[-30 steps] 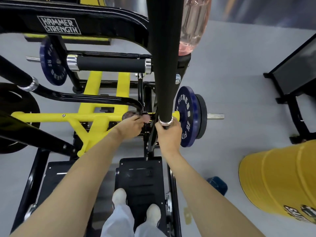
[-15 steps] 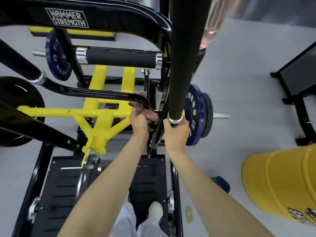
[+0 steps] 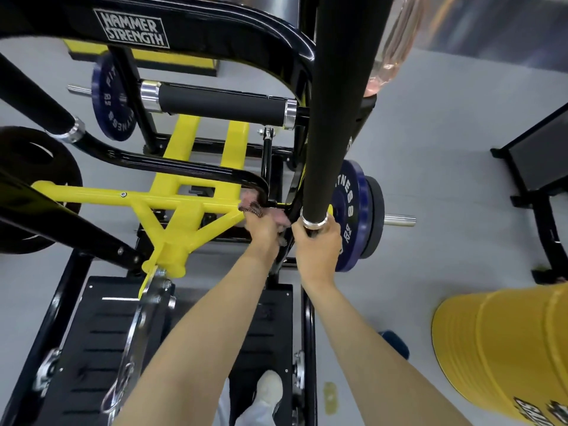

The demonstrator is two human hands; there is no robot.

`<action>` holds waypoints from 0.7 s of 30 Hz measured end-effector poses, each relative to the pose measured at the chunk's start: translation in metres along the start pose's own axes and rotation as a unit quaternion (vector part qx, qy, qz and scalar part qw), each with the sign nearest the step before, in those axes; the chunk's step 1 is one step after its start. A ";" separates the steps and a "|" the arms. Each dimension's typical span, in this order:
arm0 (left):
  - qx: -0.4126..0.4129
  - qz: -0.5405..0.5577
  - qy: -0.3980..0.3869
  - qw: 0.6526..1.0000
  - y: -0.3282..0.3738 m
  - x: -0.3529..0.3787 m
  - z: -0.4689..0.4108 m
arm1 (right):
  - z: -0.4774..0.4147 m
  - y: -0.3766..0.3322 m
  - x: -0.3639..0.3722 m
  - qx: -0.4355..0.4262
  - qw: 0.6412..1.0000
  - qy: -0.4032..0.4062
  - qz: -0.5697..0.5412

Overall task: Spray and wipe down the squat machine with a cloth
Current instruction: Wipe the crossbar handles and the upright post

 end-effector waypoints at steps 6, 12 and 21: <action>-0.154 0.228 -0.054 0.960 0.010 0.009 0.022 | -0.004 0.003 0.002 -0.018 0.999 -0.025 0.032; -0.168 0.201 -0.092 0.961 0.046 0.000 0.068 | -0.002 -0.009 -0.001 0.003 0.997 -0.063 0.053; -0.127 0.157 -0.128 0.971 0.146 -0.059 0.140 | 0.021 -0.022 -0.020 0.099 0.959 -0.179 0.198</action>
Point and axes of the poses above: each hand's wrist, its own z-axis away from the middle knuckle, its own x-axis out of the palm, y = z × x, the point moved 10 cm from there along -z, towards the middle knuckle, and after that the axes turned 11 degrees about y, right-handed, at the moved point
